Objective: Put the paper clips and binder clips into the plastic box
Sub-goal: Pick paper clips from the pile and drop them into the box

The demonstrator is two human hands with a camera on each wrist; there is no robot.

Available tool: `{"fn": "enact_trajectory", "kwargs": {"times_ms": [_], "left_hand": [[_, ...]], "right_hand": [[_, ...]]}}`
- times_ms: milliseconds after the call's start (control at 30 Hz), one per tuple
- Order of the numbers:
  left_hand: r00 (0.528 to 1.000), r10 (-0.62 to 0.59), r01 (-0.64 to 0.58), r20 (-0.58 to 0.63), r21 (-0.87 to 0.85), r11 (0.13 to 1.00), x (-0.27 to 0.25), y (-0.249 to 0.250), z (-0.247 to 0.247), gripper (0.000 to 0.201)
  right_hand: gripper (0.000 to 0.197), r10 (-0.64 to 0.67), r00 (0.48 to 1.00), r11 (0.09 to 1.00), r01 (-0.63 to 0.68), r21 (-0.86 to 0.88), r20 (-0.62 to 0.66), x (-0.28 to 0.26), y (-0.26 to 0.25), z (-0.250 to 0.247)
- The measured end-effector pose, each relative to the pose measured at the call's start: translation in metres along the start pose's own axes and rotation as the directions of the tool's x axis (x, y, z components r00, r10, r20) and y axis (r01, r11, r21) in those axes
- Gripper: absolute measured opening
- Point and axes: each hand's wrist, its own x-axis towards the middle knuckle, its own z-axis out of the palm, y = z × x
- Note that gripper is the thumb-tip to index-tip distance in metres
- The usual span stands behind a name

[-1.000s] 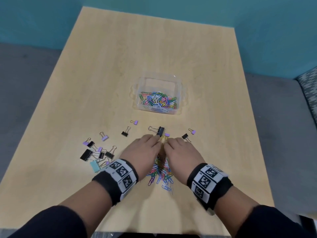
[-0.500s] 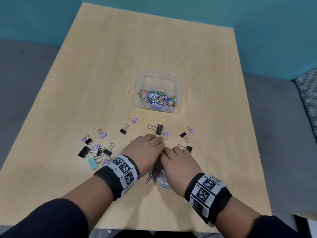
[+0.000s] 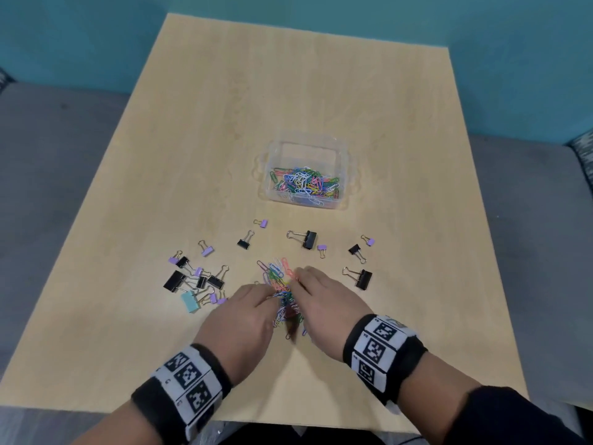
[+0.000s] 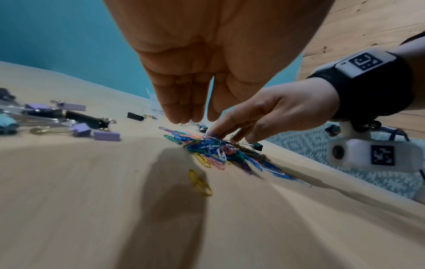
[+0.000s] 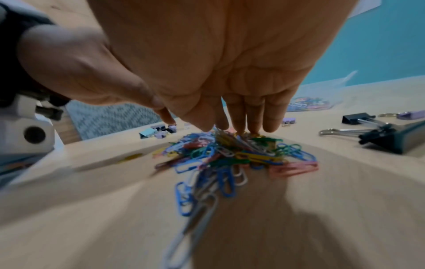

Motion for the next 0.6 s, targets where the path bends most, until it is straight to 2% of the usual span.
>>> {"fn": "enact_trajectory", "kwargs": {"times_ms": [100,167,267,367,433,500,567,600], "left_hand": [[0.990,-0.137,0.138,-0.028,0.001,0.990,0.003,-0.005,0.001,0.039],[0.983,-0.175,0.174,0.047,0.027,0.984,0.018,-0.008,0.005,0.054],[0.967,-0.169,0.161,0.191,0.059,0.985,0.040,-0.008,0.011,0.067],[0.955,-0.088,0.066,0.282,0.089,0.994,0.039,-0.005,0.017,0.056],[0.973,0.012,-0.031,0.232,0.079,0.996,0.025,-0.004,0.012,0.045],[0.994,0.032,-0.037,0.102,0.050,0.998,0.004,-0.007,0.006,0.036],[0.994,-0.096,0.096,0.055,0.000,0.995,-0.022,-0.010,0.001,0.029],[0.978,-0.194,0.197,0.070,-0.031,0.980,-0.034,-0.011,0.000,0.026]], "right_hand": [[0.056,0.021,0.997,0.996,-0.014,0.090,-0.075,-0.015,-0.001,-0.002],[0.056,0.117,0.987,0.986,-0.103,0.132,-0.106,-0.025,0.002,-0.001],[0.062,0.241,0.965,0.966,-0.229,0.119,-0.100,-0.030,-0.005,0.003],[0.066,0.224,0.972,0.973,-0.218,0.080,-0.070,-0.029,-0.019,0.010],[0.062,0.169,0.984,0.982,-0.163,0.095,-0.061,-0.034,-0.021,0.012],[0.059,0.180,0.981,0.976,-0.168,0.142,-0.073,-0.048,-0.017,0.010],[0.060,0.269,0.961,0.950,-0.253,0.184,-0.064,-0.066,-0.011,0.009],[0.060,0.328,0.944,0.926,-0.312,0.212,-0.041,-0.073,-0.009,0.011]]}}
